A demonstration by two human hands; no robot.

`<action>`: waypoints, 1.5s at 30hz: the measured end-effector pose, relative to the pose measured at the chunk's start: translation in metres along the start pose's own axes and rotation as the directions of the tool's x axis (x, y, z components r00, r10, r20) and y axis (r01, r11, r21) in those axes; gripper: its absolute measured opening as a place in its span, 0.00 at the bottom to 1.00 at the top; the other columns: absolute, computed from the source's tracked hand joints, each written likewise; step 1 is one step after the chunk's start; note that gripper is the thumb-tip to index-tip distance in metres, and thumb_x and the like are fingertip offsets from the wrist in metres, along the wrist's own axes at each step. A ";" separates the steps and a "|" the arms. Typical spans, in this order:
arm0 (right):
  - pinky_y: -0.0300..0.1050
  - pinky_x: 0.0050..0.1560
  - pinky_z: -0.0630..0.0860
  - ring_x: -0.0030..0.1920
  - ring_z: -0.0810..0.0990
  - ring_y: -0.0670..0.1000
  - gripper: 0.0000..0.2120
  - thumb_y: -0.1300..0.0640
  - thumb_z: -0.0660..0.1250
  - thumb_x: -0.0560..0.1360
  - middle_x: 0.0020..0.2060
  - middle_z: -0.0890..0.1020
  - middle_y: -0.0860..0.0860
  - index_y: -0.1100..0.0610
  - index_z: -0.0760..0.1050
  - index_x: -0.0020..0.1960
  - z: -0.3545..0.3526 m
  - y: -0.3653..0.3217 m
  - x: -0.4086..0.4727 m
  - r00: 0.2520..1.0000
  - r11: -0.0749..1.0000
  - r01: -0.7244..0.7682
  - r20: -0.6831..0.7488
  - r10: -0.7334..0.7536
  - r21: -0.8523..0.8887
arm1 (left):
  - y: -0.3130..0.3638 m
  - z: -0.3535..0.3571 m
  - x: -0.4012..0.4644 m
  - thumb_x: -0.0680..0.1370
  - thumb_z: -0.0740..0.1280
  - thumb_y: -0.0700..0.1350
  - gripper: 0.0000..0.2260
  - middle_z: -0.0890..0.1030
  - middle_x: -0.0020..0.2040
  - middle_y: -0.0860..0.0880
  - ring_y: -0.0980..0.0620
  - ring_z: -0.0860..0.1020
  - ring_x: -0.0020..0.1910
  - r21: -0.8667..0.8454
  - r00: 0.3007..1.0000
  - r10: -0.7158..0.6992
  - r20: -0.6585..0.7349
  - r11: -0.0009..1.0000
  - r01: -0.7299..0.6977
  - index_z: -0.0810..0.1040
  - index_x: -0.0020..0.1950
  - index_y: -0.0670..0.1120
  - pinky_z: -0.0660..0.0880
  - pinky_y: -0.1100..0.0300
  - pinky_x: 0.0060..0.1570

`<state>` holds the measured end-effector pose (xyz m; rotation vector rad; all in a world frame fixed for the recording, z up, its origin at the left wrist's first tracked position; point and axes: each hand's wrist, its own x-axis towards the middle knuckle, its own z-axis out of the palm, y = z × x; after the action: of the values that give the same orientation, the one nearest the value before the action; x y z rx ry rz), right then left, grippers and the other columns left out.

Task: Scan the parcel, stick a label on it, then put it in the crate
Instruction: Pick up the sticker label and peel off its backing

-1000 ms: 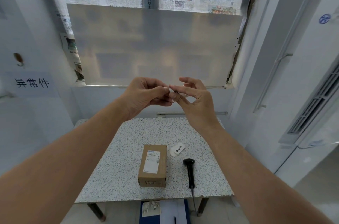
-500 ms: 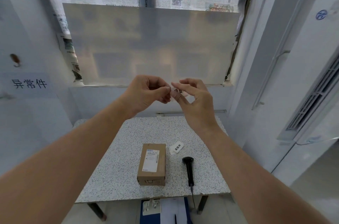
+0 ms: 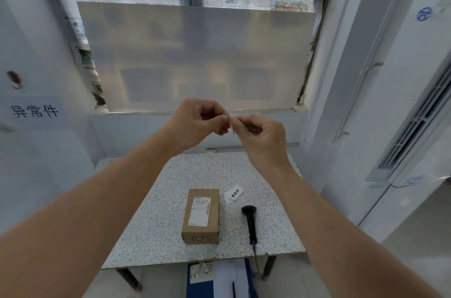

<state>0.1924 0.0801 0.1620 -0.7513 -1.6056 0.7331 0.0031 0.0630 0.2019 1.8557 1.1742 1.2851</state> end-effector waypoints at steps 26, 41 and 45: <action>0.36 0.45 0.83 0.43 0.89 0.44 0.04 0.58 0.77 0.77 0.41 0.90 0.44 0.53 0.89 0.51 0.001 0.034 -0.012 0.979 0.994 -0.110 0.172 0.113 -0.022 | -0.031 0.002 -0.007 0.78 0.73 0.37 0.04 0.86 0.39 0.39 0.46 0.84 0.37 0.101 0.989 -0.109 0.095 0.990 0.099 0.85 0.49 0.36 0.84 0.50 0.45; 0.49 0.51 0.86 0.46 0.89 0.50 0.09 0.53 0.76 0.78 0.42 0.90 0.48 0.57 0.89 0.52 -0.005 0.042 -0.006 0.969 0.981 -0.191 0.156 0.190 -0.005 | -0.038 0.011 0.002 0.77 0.74 0.39 0.05 0.87 0.39 0.41 0.39 0.85 0.40 0.143 0.991 -0.091 0.093 0.987 0.077 0.85 0.49 0.38 0.84 0.46 0.47; 0.47 0.49 0.86 0.44 0.89 0.49 0.07 0.56 0.75 0.79 0.41 0.90 0.49 0.58 0.89 0.52 -0.004 0.044 -0.005 0.970 0.979 -0.200 0.129 0.205 -0.048 | -0.039 0.013 0.004 0.77 0.74 0.39 0.04 0.87 0.40 0.42 0.40 0.85 0.40 0.155 0.990 -0.109 0.089 0.983 0.094 0.85 0.49 0.38 0.84 0.45 0.48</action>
<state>0.2010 0.1030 0.1245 -0.9174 -1.6811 0.9209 0.0029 0.0838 0.1662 1.9146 1.3267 1.0639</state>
